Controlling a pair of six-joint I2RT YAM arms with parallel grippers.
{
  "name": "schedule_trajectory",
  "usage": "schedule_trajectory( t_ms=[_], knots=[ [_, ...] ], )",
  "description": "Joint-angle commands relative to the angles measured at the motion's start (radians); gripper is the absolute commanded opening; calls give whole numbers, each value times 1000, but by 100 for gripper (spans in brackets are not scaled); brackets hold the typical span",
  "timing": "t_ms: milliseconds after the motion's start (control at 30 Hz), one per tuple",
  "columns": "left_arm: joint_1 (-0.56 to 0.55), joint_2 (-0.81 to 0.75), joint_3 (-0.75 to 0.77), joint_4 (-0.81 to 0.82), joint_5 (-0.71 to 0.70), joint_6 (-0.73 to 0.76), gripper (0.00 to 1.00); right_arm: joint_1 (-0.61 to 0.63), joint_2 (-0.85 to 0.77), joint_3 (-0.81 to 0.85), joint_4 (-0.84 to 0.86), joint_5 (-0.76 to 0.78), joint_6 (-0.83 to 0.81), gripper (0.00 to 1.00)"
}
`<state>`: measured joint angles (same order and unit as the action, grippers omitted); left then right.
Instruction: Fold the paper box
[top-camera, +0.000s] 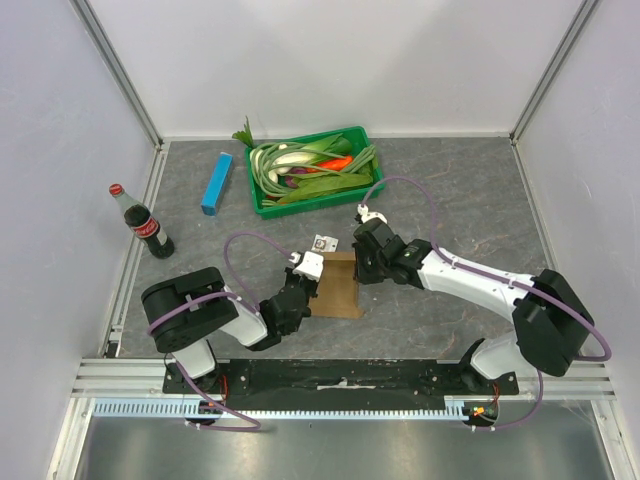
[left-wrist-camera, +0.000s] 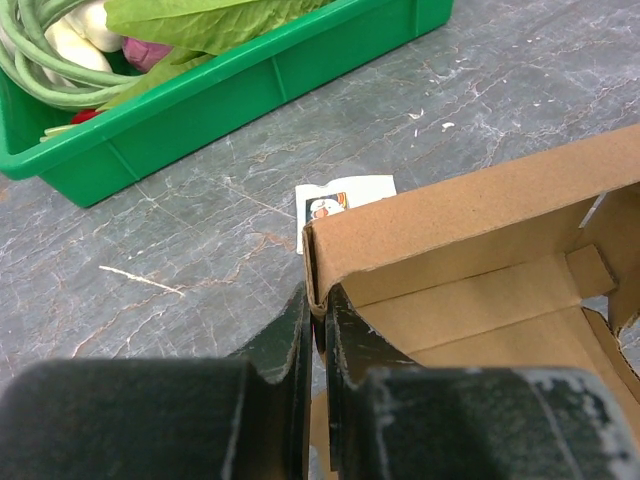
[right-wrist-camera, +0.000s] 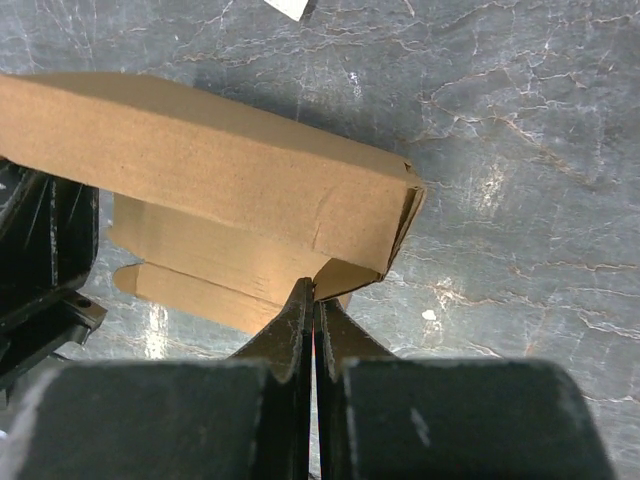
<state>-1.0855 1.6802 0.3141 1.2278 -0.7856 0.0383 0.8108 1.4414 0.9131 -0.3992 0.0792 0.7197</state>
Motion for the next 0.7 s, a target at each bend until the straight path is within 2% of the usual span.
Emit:
schedule_trajectory(
  t_ms=[0,167,433,533,667],
  knots=[
    [-24,-22,16,36,11,-15,5,-15,4,-16,120,2,70,0],
    [-31,-13,20,38,13,-28,5,-28,-6,-49,166,14,121,0],
    [-40,-13,16,32,9,-63,5,-35,-82,-178,347,85,329,0],
    [-47,-10,14,30,8,-71,4,-42,-95,-217,431,68,378,0],
    [-51,-10,13,30,6,-69,4,-48,-113,-215,438,48,405,0]
  ],
)
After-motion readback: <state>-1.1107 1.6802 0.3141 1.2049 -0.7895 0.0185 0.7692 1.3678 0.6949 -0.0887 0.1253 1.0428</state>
